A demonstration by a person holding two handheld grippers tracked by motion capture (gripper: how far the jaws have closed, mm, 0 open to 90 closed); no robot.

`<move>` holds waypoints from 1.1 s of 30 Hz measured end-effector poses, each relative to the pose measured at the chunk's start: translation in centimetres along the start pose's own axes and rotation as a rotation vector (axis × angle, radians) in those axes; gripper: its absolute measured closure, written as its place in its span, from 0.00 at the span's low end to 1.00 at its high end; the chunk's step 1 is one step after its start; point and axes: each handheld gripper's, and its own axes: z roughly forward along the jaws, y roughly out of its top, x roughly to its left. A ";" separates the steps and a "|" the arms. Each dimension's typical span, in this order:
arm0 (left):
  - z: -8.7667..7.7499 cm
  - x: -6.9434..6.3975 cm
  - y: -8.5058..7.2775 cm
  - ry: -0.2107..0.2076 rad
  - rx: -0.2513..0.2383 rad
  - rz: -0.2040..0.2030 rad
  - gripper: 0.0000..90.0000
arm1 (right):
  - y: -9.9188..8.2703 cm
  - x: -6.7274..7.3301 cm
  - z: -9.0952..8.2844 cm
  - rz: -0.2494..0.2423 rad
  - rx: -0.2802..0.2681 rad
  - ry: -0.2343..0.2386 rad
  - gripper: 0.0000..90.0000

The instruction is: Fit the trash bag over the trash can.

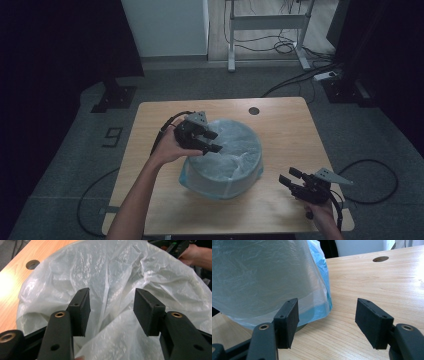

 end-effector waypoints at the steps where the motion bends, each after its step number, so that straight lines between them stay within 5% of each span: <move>1: 0.1 0.1 0.1 -0.006 -0.005 -0.001 0.52 | 0.0 0.0 0.0 0.001 0.000 -0.001 0.39; 17: 1.8 0.7 2.4 -0.024 -0.006 0.018 0.54 | 0.0 -0.2 -0.1 0.001 0.001 -0.004 0.39; 33: 5.1 1.2 3.9 -0.038 0.103 0.026 0.67 | 0.0 -0.3 -0.1 0.003 0.001 -0.007 0.39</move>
